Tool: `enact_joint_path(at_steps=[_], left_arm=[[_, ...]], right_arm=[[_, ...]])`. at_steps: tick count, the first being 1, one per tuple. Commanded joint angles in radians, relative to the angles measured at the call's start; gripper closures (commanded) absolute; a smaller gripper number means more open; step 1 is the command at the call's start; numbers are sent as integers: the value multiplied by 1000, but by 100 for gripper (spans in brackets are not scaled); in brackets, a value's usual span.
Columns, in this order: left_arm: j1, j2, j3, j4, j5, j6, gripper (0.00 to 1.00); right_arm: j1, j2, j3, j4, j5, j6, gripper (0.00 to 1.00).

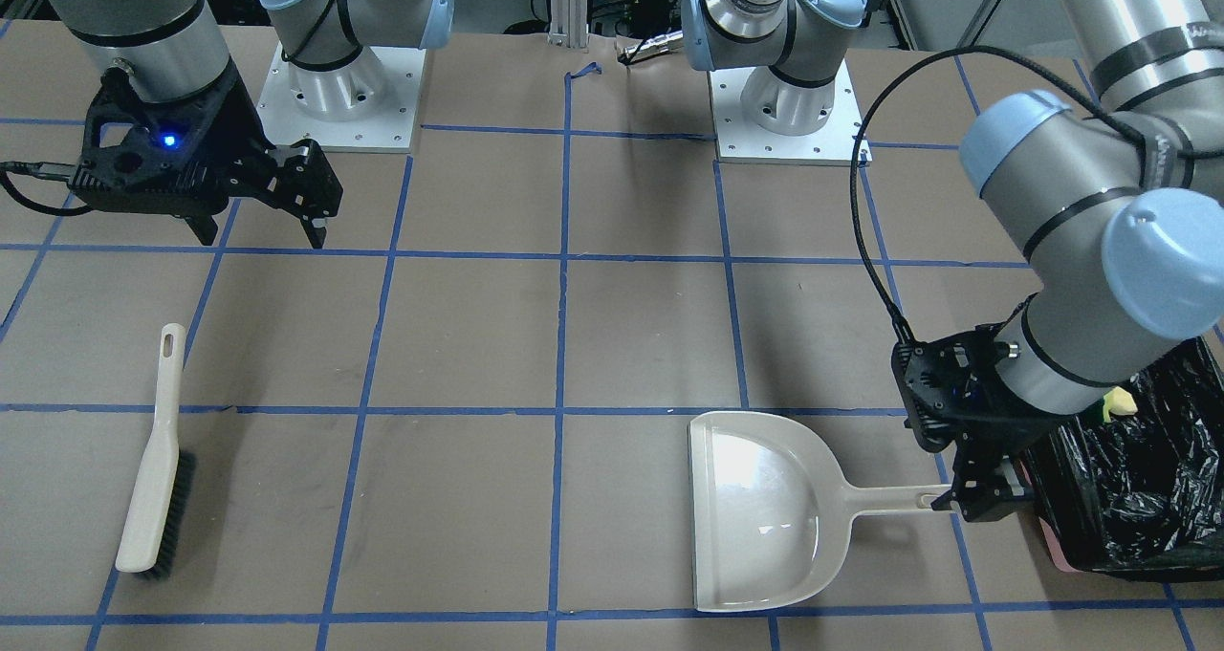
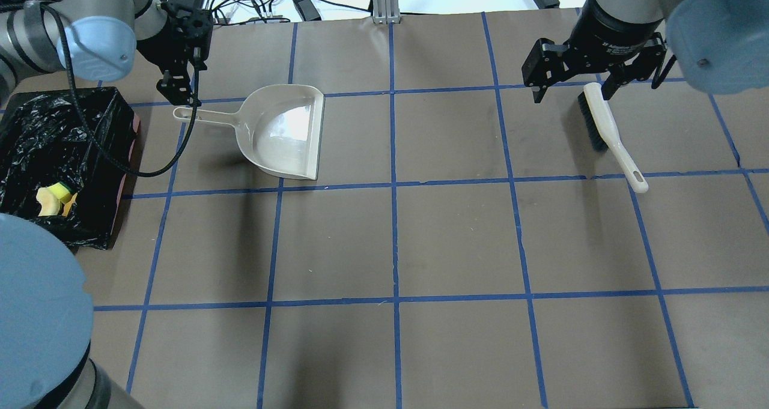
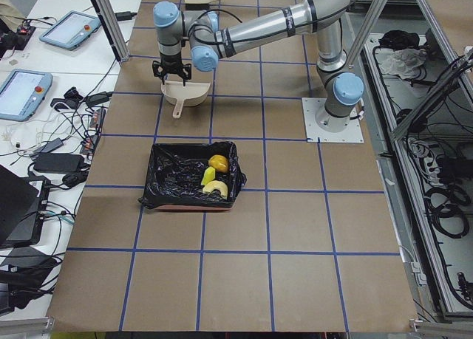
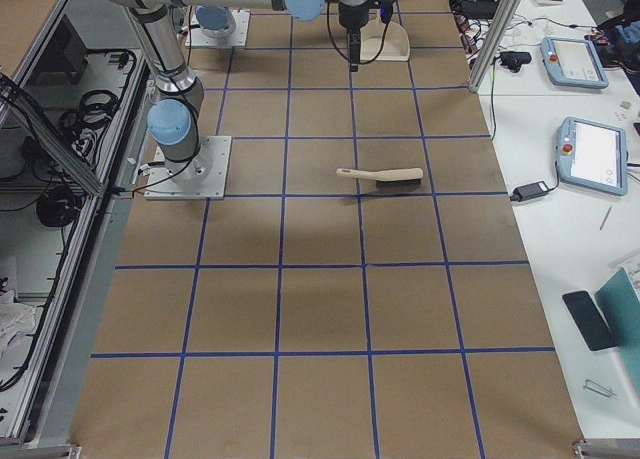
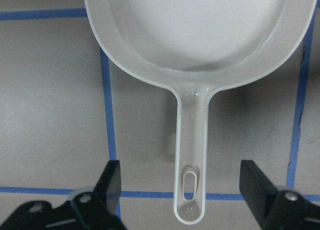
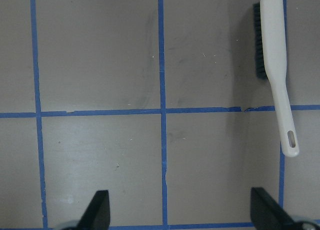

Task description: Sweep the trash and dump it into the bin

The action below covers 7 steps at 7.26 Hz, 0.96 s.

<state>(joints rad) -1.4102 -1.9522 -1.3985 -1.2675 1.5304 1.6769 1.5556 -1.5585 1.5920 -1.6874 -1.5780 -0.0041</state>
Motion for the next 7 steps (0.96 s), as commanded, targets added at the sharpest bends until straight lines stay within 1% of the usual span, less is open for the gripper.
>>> enact_joint_path(at_steps=[1, 2, 4, 6, 7], left_arm=[[-45, 117, 30, -152, -3, -191, 14], [-65, 162, 27, -215, -4, -277, 14], [-75, 211, 15, -237, -12, -527, 13], [-104, 239, -11, -237, -15, -800, 2], [-107, 245, -20, -237, -18, -875, 0]], right_arm=[[0, 0, 0, 0, 1, -1, 0], [0, 0, 0, 0, 1, -1, 0], [0, 0, 0, 0, 3, -1, 0], [-2, 0, 0, 0, 3, -1, 0], [-2, 0, 0, 0, 4, -1, 0]])
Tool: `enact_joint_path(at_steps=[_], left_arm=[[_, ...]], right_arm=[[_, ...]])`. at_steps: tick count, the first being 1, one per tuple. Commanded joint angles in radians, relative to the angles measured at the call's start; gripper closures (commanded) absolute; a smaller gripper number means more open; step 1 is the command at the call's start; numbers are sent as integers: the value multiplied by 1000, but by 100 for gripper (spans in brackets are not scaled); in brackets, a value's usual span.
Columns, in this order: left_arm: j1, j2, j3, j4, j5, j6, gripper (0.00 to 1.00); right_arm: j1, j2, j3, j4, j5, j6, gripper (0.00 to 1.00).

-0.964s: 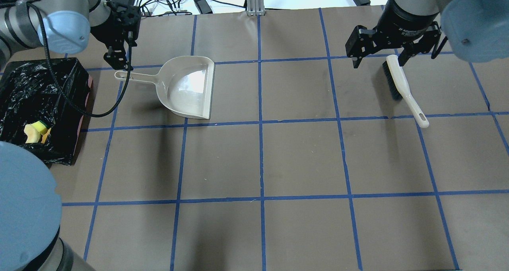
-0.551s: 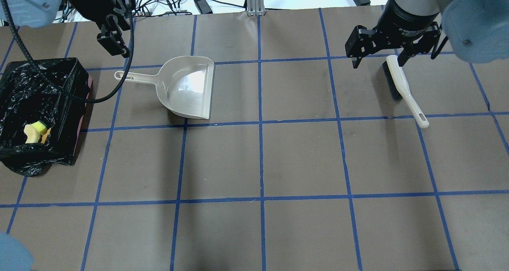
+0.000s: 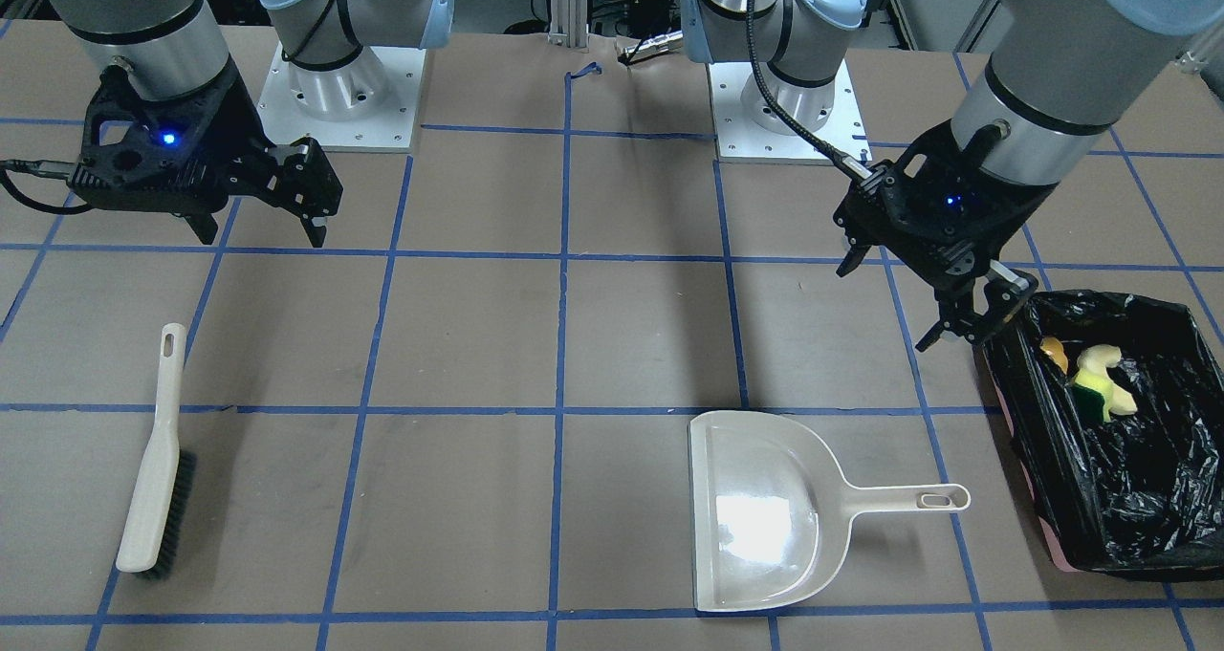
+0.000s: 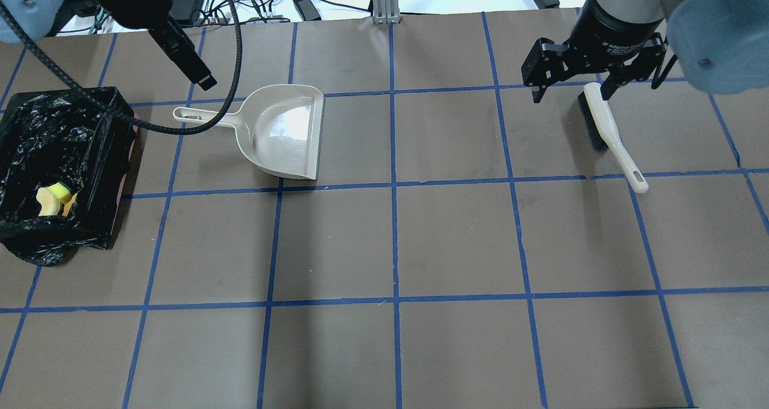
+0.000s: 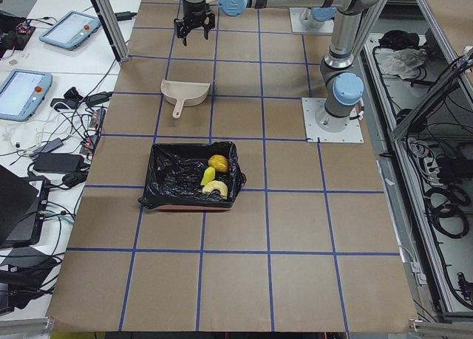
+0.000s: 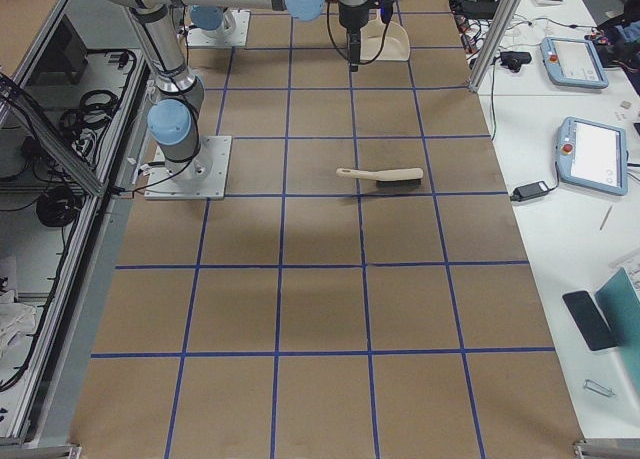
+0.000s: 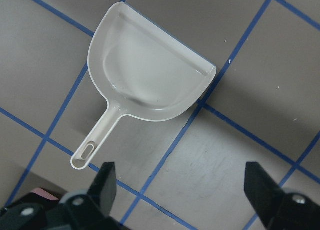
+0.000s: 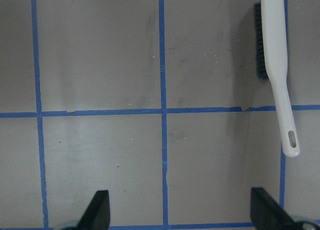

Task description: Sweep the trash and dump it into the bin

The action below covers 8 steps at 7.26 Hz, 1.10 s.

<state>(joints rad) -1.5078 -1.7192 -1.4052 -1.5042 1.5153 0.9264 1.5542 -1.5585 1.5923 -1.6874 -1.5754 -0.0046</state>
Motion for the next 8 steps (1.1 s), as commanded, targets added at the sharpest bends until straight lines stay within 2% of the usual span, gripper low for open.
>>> enact_joint_path(at_steps=[1, 4, 8], left_arm=[[-9, 23, -20, -2, 3, -253, 0], [-9, 72, -90, -18, 0, -623, 0], [-35, 81, -115, -28, -9, -823, 0]], right_arm=[[0, 0, 0, 0, 2, 2, 0], [0, 0, 0, 0, 0, 2, 0], [0, 0, 0, 0, 0, 2, 0]])
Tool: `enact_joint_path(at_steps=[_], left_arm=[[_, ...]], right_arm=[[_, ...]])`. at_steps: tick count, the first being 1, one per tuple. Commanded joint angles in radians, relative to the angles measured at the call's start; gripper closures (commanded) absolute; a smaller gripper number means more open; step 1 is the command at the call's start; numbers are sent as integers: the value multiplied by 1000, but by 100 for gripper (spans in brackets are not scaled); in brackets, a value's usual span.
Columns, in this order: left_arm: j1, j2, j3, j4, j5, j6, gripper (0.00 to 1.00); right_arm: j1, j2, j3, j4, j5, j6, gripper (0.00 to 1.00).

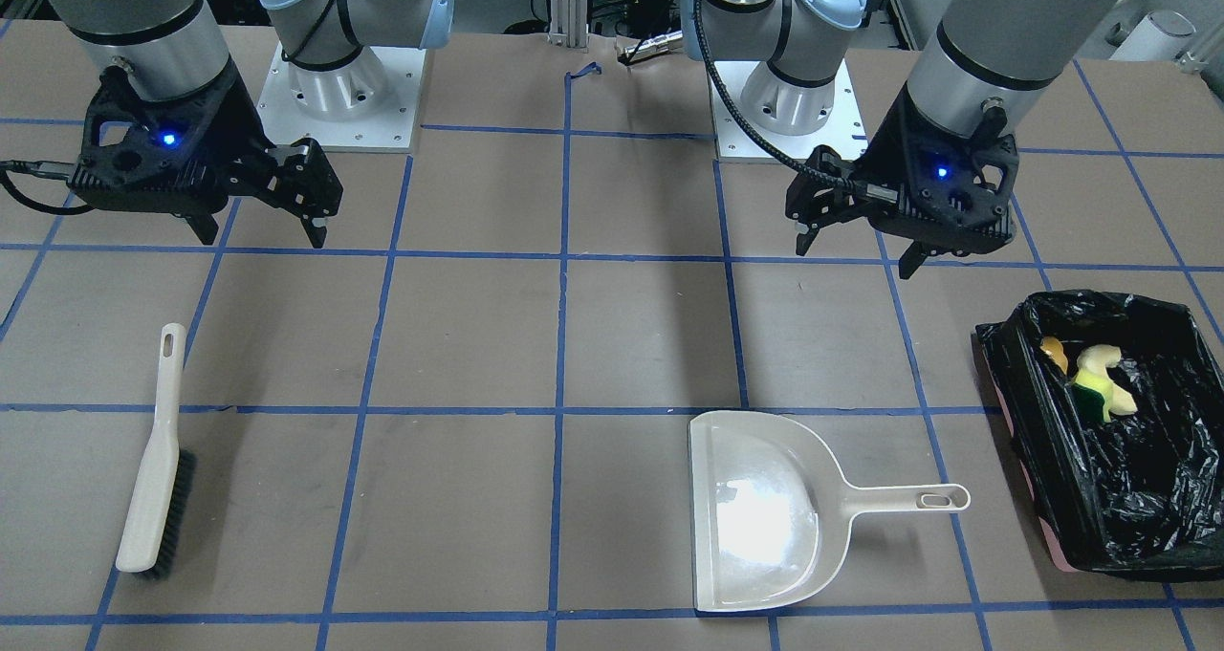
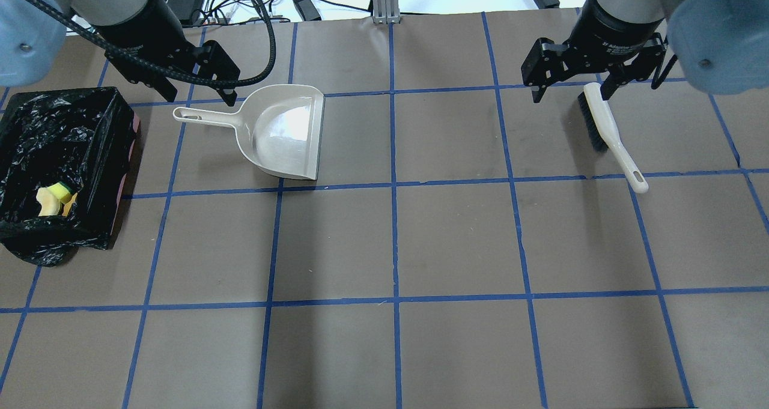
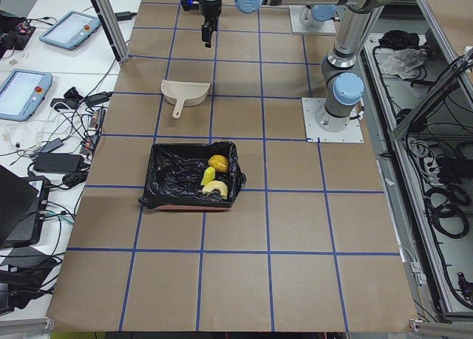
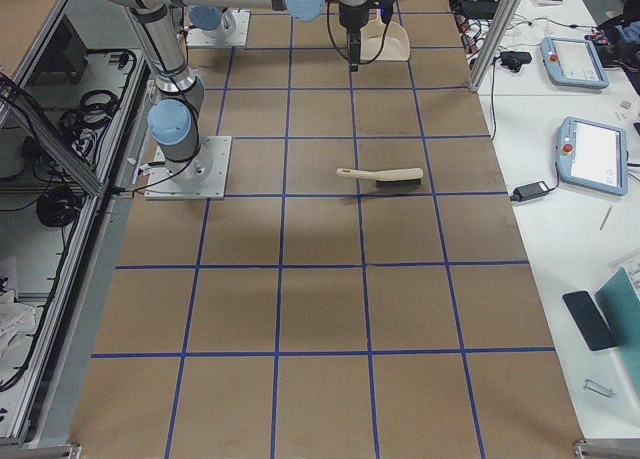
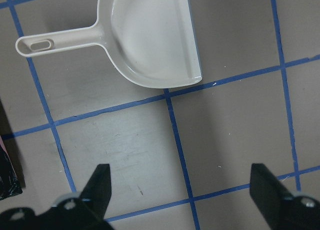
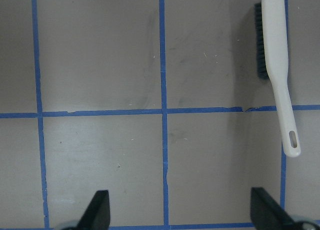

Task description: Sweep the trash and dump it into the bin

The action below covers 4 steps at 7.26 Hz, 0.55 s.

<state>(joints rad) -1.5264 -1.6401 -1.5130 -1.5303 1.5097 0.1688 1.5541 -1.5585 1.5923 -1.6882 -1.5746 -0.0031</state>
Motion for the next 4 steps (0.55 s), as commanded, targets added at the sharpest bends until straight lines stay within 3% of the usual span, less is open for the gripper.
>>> enact_joint_path(at_steps=[1, 4], left_arm=[[-35, 6, -9, -5, 10, -83, 0], [-28, 31, -7, -51, 39, -83, 0]], right_arm=[[0, 0, 0, 1, -1, 0, 0], [0, 0, 0, 1, -1, 2, 0]])
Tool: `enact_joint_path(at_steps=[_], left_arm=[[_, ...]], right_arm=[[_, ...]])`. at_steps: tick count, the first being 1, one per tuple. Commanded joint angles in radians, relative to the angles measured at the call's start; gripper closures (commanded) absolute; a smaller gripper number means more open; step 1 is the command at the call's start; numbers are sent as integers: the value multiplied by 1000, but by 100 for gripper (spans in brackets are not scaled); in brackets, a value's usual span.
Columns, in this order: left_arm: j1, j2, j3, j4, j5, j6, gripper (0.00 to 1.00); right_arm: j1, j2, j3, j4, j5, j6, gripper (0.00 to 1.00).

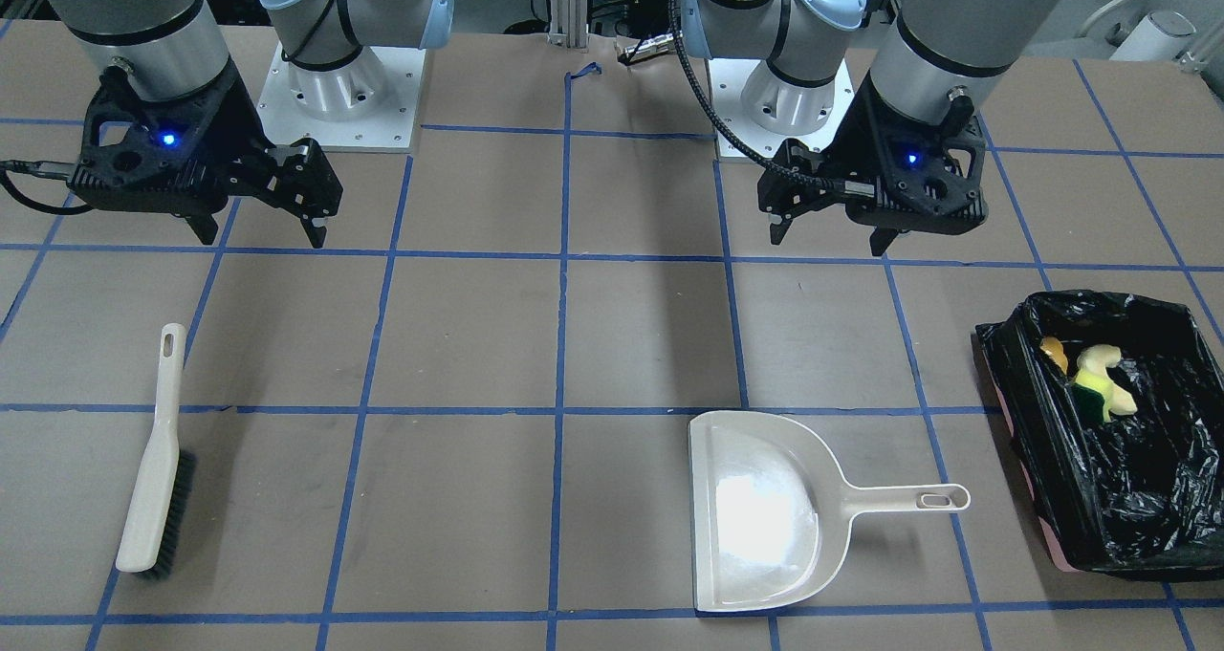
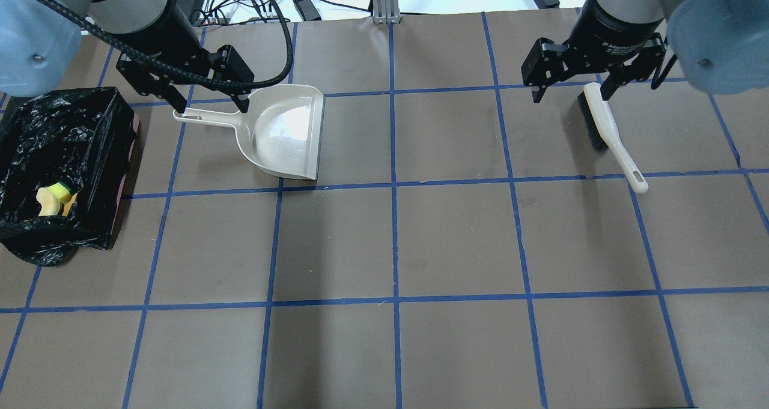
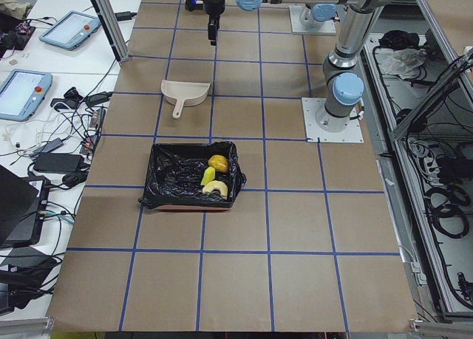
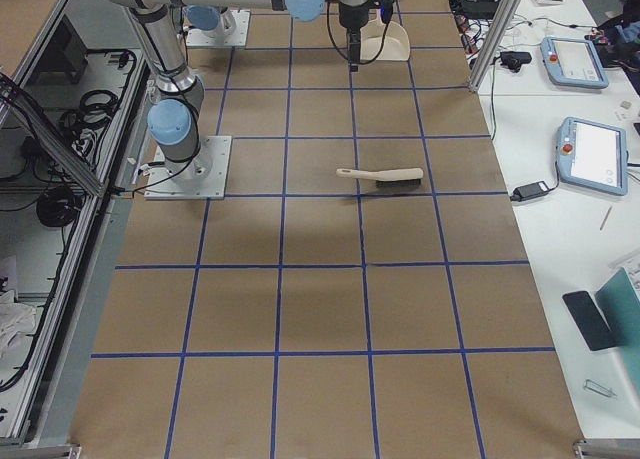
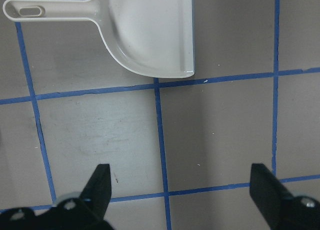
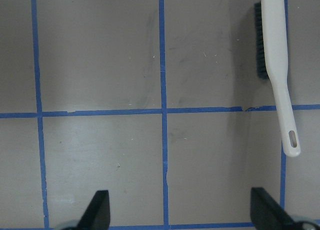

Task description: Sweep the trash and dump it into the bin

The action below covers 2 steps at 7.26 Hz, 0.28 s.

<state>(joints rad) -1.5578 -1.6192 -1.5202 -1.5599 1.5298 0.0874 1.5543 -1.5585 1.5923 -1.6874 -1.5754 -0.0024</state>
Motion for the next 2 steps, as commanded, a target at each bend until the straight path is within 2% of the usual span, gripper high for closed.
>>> enact_joint_path(at_steps=[1, 2], left_arm=[[2, 12, 0, -19, 23, -3, 0], [4, 13, 0, -17, 20, -3, 0]], right_arm=[[0, 0, 0, 0, -2, -1, 0], [0, 2, 0, -1, 0, -1, 0]])
